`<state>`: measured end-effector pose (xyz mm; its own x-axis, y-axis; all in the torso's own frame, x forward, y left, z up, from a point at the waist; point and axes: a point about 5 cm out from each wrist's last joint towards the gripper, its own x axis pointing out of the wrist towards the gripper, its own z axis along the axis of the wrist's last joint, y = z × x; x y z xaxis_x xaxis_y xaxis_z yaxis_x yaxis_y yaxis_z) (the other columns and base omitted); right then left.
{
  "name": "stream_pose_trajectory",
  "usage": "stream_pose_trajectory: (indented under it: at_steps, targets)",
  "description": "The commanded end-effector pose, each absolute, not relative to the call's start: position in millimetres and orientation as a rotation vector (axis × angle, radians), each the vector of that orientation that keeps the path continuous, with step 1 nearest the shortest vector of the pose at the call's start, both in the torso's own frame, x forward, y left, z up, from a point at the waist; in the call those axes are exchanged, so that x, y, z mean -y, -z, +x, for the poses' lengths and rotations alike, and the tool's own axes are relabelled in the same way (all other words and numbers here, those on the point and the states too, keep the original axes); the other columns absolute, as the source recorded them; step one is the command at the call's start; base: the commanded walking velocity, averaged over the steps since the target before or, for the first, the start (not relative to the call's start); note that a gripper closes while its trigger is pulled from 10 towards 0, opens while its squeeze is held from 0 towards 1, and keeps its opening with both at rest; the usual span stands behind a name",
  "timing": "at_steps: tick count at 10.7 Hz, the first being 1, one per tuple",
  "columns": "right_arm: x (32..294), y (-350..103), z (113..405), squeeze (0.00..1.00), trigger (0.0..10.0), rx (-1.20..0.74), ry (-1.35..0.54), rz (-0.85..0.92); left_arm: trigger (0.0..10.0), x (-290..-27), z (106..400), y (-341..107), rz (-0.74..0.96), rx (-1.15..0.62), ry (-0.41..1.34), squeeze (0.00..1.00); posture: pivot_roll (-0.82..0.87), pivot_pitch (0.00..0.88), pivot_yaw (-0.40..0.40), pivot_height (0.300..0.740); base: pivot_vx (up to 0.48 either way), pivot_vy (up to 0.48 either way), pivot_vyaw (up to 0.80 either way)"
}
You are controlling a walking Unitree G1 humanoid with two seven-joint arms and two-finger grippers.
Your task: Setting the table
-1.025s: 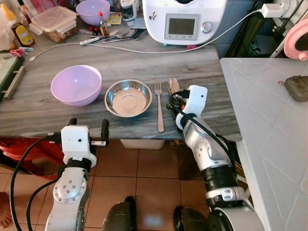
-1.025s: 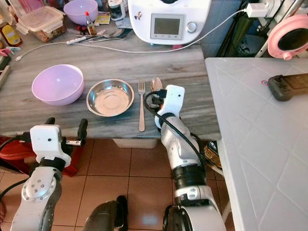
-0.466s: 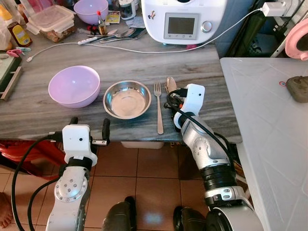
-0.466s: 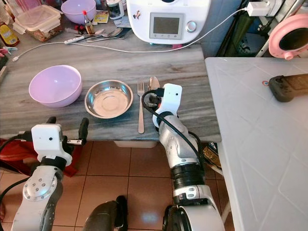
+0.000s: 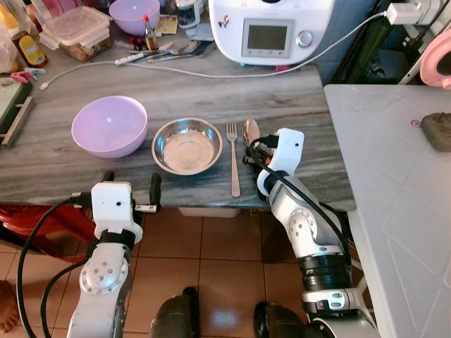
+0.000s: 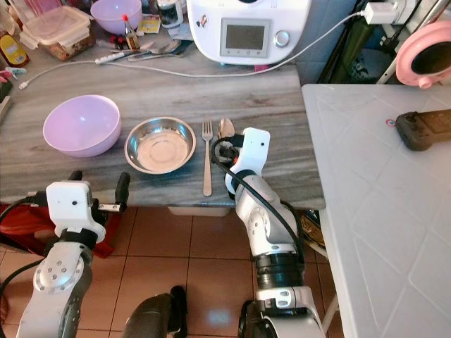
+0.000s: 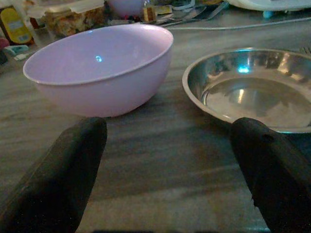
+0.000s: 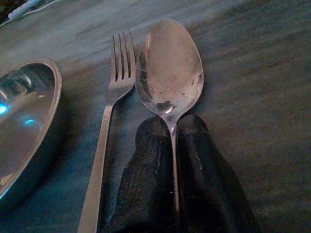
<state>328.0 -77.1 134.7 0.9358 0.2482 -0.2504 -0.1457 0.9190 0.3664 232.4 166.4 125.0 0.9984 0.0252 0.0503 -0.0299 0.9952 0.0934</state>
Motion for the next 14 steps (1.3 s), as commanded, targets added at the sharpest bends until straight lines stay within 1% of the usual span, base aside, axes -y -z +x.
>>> stream_pose_trajectory:
  at_steps: [1, 2, 4, 7, 9, 11, 12, 13, 14]
  targets:
    - [76, -100, 315, 0.12, 10.0, -0.465, -0.179, 0.373, 10.0, -167, 232, -120, 0.101, 0.023, -0.019, 0.0, 0.06, 0.197, 0.038, 0.74, 0.0, 0.0, 0.0]
    - [77, -99, 314, 1.0, 10.0, -0.469, -0.179, 0.36, 10.0, -167, 232, -120, 0.102, 0.022, -0.021, 0.0, 0.06, 0.194, 0.037, 0.74, 0.0, 0.0, 0.0]
    - [84, -102, 318, 1.0, 10.0, -0.433, -0.161, 0.321, 10.0, -168, 233, -120, 0.104, 0.023, -0.021, 0.0, 0.06, 0.19, 0.037, 0.74, 0.0, 0.0, 0.0]
    - [93, -119, 327, 1.0, 10.0, -0.323, -0.138, 0.285, 10.0, -167, 234, -120, 0.106, 0.028, -0.02, 0.0, 0.06, 0.185, 0.039, 0.74, 0.0, 0.0, 0.0]
    - [99, -126, 326, 1.0, 10.0, -0.285, -0.113, 0.279, 10.0, -167, 234, -120, 0.107, 0.029, -0.018, 0.0, 0.06, 0.185, 0.039, 0.74, 0.0, 0.0, 0.0]
    - [104, -119, 322, 1.0, 10.0, -0.306, -0.096, 0.28, 10.0, -167, 234, -120, 0.107, 0.027, -0.016, 0.0, 0.06, 0.19, 0.04, 0.74, 0.0, 0.0, 0.0]
    - [104, -111, 321, 0.26, 10.0, -0.356, -0.089, 0.27, 10.0, -167, 234, -120, 0.105, 0.027, -0.015, 0.0, 0.06, 0.192, 0.041, 0.74, 0.0, 0.0, 0.0]
    - [105, -107, 321, 0.0, 4.8, -0.386, -0.085, 0.243, 10.0, -167, 233, -120, 0.105, 0.026, -0.015, 0.0, 0.06, 0.193, 0.042, 0.74, 0.0, 0.0, 0.0]
    - [106, -102, 322, 0.0, 1.6, -0.414, -0.09, 0.209, 10.0, -167, 233, -121, 0.105, 0.026, -0.014, 0.0, 0.07, 0.196, 0.042, 0.74, 0.0, 0.0, 0.0]
